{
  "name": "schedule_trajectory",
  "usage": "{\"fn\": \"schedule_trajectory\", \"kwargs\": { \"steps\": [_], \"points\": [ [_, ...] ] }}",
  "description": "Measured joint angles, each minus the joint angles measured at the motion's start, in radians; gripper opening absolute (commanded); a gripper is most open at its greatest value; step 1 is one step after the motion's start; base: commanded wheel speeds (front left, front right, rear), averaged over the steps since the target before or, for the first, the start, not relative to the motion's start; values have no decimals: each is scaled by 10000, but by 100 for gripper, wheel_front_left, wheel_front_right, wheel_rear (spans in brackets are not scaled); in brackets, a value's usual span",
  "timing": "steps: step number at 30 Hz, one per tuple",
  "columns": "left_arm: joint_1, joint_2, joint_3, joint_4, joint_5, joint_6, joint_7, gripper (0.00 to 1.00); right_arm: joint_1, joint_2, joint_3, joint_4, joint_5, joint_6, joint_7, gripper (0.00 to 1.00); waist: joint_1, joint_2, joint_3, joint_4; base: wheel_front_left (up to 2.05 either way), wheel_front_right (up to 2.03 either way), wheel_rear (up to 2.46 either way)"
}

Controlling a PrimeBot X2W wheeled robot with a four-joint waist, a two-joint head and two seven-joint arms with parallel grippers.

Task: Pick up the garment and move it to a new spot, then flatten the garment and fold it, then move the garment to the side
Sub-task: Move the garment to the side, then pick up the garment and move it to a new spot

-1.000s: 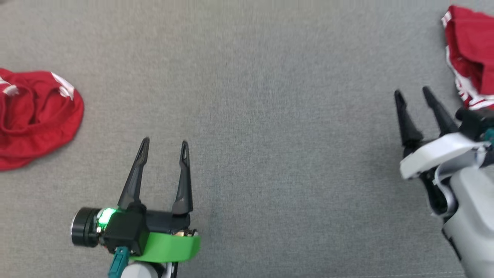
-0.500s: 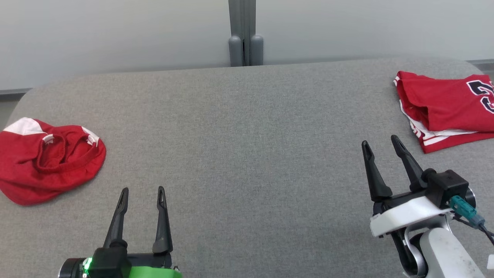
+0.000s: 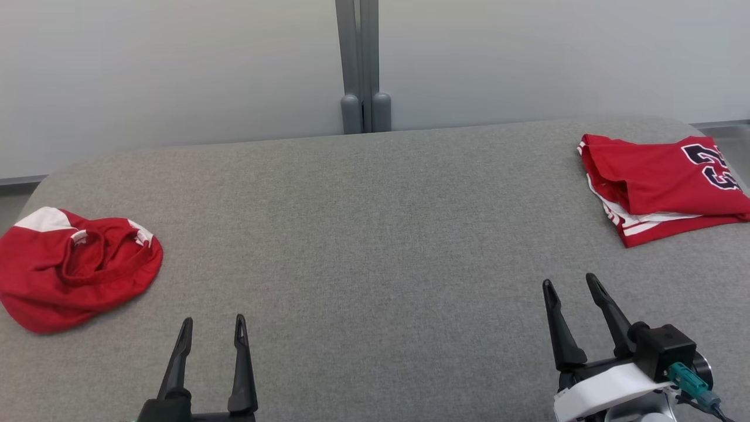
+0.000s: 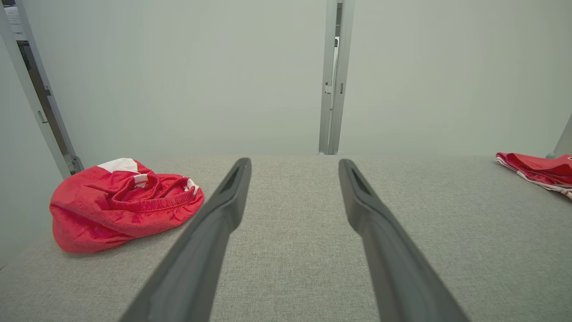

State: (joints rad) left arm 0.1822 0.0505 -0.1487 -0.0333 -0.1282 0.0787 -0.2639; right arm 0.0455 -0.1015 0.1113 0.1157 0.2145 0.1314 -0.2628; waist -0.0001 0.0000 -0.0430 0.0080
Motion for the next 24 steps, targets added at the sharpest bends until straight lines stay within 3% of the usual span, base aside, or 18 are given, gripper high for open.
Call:
{"fn": "schedule_trajectory", "kwargs": {
  "steps": [24],
  "points": [
    [25, 0, 17, 380, 17, -54, 0, 100, 15, 52, 182, 203, 48, 0, 0, 100, 0, 0, -6, -11, 0, 0, 0]
  ]
}}
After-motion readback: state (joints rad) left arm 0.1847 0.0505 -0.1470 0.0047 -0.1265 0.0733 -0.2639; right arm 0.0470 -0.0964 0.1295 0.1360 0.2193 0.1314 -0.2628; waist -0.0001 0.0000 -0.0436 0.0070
